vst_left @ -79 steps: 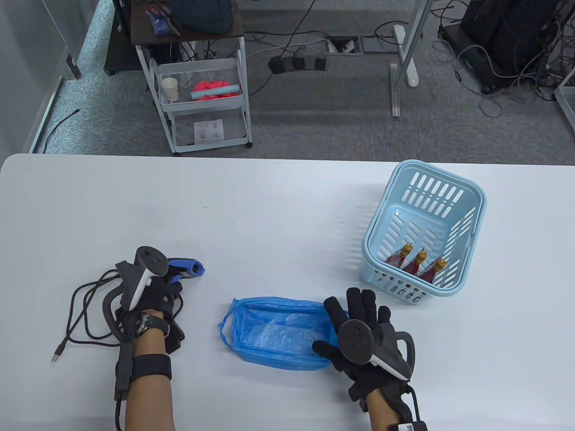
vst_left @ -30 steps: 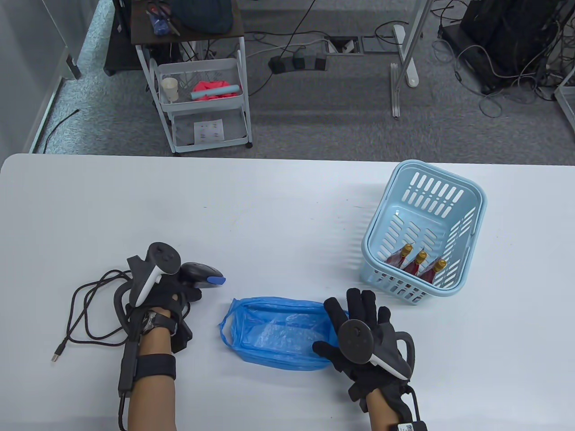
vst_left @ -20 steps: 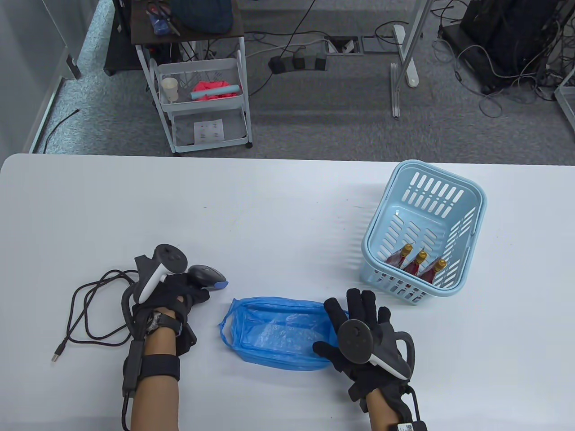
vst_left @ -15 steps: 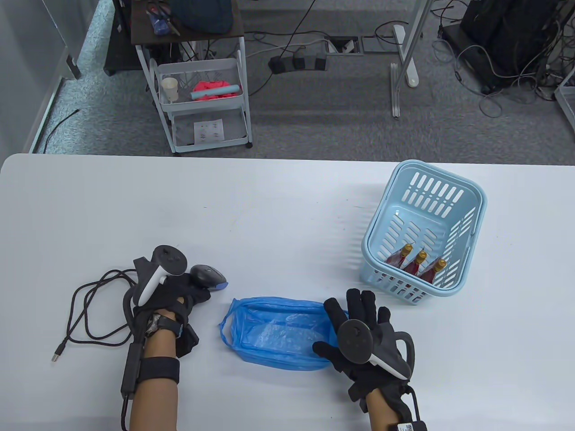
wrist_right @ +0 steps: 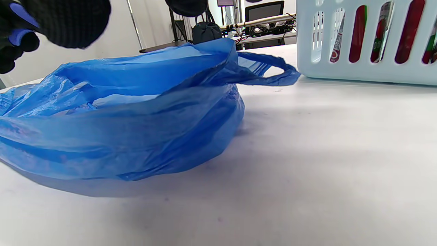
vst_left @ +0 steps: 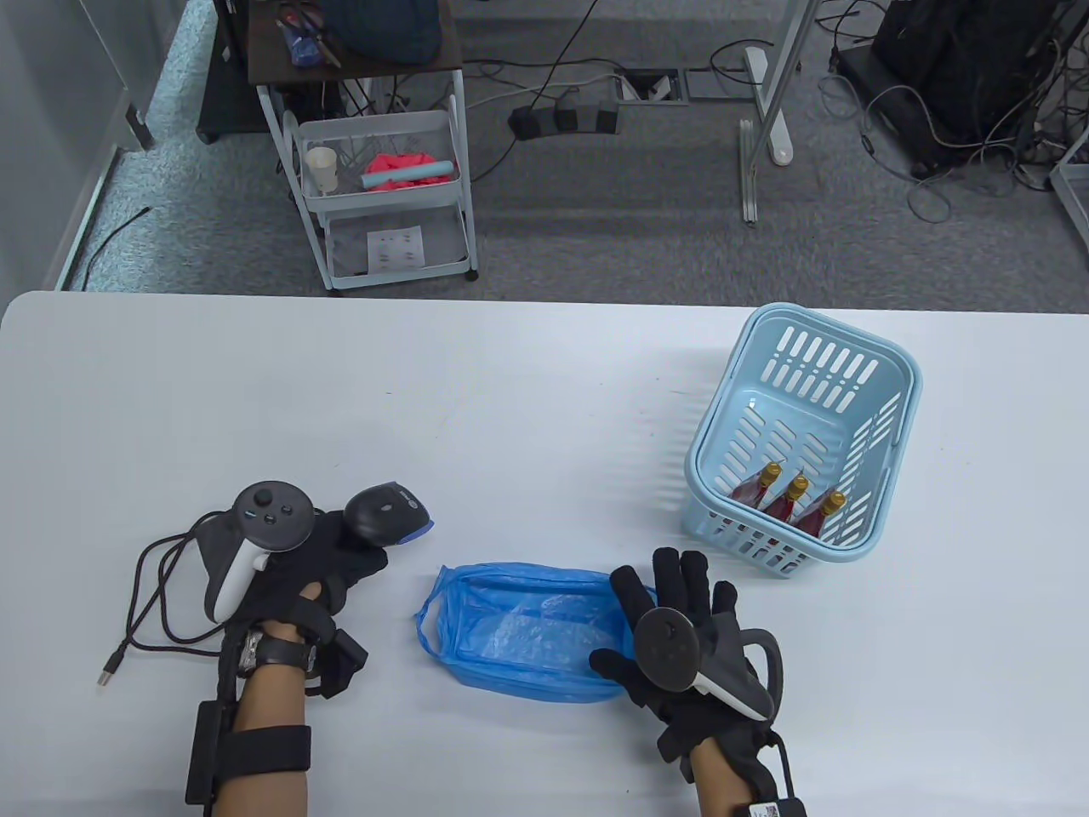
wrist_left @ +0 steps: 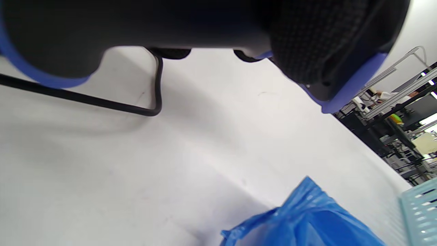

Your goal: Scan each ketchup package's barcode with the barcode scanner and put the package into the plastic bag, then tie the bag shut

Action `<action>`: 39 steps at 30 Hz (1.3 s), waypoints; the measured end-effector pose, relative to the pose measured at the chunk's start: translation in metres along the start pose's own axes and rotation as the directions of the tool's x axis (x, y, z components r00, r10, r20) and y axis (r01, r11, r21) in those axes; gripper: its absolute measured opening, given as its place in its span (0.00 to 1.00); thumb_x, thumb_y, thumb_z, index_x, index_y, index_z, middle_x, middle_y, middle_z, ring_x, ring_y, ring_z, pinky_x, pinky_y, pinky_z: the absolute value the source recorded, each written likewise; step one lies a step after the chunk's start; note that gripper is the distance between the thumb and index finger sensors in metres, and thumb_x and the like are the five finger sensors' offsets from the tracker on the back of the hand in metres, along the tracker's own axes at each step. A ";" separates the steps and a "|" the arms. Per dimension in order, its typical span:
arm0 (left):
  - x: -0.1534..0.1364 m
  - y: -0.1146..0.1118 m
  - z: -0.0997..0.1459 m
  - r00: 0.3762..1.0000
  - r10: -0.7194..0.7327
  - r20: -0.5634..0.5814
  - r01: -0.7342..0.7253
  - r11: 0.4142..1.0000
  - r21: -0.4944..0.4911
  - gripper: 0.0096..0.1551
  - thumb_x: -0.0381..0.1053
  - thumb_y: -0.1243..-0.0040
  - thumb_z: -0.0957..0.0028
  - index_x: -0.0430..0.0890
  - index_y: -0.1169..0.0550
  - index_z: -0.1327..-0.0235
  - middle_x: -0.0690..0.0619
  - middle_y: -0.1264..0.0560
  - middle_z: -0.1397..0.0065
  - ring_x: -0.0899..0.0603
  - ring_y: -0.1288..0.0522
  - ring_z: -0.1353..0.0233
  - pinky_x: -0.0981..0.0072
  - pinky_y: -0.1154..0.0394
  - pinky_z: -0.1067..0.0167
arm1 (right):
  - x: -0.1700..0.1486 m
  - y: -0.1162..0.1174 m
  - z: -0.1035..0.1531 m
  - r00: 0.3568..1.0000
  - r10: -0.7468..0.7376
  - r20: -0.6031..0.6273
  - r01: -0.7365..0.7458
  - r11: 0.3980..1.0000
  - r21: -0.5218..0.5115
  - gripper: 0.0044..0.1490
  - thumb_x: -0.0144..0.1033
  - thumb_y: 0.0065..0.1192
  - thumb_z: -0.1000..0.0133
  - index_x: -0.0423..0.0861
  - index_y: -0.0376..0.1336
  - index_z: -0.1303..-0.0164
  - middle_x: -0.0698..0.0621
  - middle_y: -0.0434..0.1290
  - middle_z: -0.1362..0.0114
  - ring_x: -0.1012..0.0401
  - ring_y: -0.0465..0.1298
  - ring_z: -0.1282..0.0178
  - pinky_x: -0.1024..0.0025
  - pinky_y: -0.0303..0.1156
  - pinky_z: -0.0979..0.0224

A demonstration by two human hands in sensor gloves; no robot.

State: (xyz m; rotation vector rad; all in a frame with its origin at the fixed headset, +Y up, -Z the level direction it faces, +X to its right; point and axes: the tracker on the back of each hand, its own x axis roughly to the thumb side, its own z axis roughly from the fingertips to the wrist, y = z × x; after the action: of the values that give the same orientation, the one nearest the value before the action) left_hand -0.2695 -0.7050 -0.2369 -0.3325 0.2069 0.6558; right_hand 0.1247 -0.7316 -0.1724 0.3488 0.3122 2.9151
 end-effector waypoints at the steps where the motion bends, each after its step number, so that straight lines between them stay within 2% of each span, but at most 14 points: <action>1: 0.001 0.001 0.004 1.000 0.009 0.013 -0.009 1.000 0.013 0.32 0.61 0.30 0.53 0.53 0.22 0.35 0.51 0.30 0.31 0.36 0.25 0.32 0.42 0.28 0.33 | 0.000 0.000 0.000 1.000 0.001 0.001 -0.001 1.000 0.000 0.58 0.67 0.57 0.46 0.51 0.41 0.12 0.35 0.34 0.11 0.36 0.33 0.14 0.27 0.35 0.21; 10: 0.014 -0.002 0.026 0.993 0.034 0.114 -0.042 0.997 0.072 0.31 0.60 0.30 0.53 0.54 0.22 0.36 0.50 0.28 0.29 0.34 0.24 0.31 0.41 0.28 0.34 | 0.002 0.000 0.000 1.000 0.009 0.005 -0.009 1.000 -0.003 0.58 0.67 0.57 0.46 0.51 0.41 0.12 0.35 0.34 0.12 0.36 0.33 0.14 0.27 0.35 0.21; 20: 0.032 -0.021 0.043 0.978 0.015 0.207 -0.039 0.993 0.112 0.30 0.59 0.29 0.53 0.55 0.22 0.37 0.51 0.23 0.30 0.36 0.20 0.33 0.43 0.26 0.34 | 0.004 0.001 0.001 1.000 0.014 0.011 -0.014 1.000 -0.004 0.58 0.67 0.57 0.46 0.51 0.41 0.12 0.35 0.34 0.12 0.36 0.33 0.14 0.27 0.35 0.21; 29: 0.038 -0.044 0.049 0.970 -0.038 0.240 0.011 0.993 0.114 0.30 0.59 0.29 0.53 0.54 0.22 0.37 0.51 0.21 0.33 0.38 0.18 0.36 0.43 0.26 0.35 | 0.005 0.002 0.001 1.000 0.021 0.010 -0.020 1.000 -0.002 0.58 0.67 0.57 0.46 0.51 0.41 0.12 0.35 0.34 0.12 0.36 0.33 0.14 0.27 0.35 0.21; 39: 0.028 -0.064 0.043 0.969 -0.065 0.237 0.042 0.994 0.099 0.31 0.58 0.29 0.53 0.53 0.22 0.36 0.52 0.21 0.36 0.39 0.18 0.38 0.42 0.26 0.35 | 0.006 0.002 0.002 0.999 0.033 0.004 -0.033 0.999 0.002 0.58 0.67 0.57 0.46 0.51 0.41 0.12 0.35 0.34 0.12 0.36 0.33 0.15 0.27 0.35 0.21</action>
State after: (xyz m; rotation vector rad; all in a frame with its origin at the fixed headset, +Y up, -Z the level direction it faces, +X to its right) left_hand -0.2042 -0.7210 -0.1905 -0.1660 -0.0036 0.6247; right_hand 0.1191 -0.7317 -0.1690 0.3634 0.3114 2.9467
